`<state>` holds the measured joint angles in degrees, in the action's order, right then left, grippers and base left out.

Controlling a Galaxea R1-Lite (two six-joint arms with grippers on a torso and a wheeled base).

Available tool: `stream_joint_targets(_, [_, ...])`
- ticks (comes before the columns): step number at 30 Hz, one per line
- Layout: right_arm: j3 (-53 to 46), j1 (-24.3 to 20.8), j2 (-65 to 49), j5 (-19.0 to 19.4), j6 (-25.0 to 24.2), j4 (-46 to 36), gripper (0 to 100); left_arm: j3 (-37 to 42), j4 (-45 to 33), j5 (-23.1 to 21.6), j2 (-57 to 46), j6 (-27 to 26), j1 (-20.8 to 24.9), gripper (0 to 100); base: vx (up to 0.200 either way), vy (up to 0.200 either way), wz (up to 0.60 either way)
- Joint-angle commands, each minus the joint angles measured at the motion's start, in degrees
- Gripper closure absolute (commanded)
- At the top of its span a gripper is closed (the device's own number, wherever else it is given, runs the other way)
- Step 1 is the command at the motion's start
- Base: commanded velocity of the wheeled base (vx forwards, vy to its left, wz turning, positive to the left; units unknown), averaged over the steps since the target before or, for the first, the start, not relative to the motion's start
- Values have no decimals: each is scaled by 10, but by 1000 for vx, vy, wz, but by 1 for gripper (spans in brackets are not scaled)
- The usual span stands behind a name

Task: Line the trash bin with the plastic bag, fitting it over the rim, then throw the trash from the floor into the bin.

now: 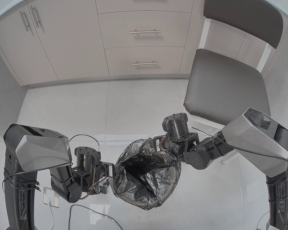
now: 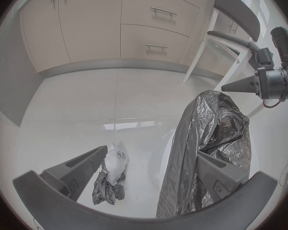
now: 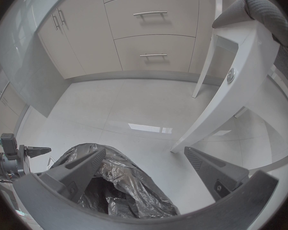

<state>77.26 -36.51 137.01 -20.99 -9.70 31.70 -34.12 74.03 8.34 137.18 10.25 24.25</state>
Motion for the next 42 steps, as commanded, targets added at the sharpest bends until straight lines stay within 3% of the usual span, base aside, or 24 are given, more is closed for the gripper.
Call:
stream_joint_targets(1, [0,-1,3,0,0,0,0,-5,1,2,5,0,-11,0,0,0,0])
stream_joint_targets(10, [3,-1,12,0,0,0,0,-29,-6,7,16,-1,-53,0,0,0,0])
stream_joint_targets(22, [3,-2,18,-1,2,0,0,-66,-9,0,99,3,-56,0,0,0,0])
stream_joint_targets(29, [-2,4,17,-1,6,-2,0,-93,-84,-81,83,55,-63,0,0,0,0])
stream_joint_targets(42, [-59,27,-5,-3,7,-2,0,-89,-100,-84,78,57,-66,0,0,0,0])
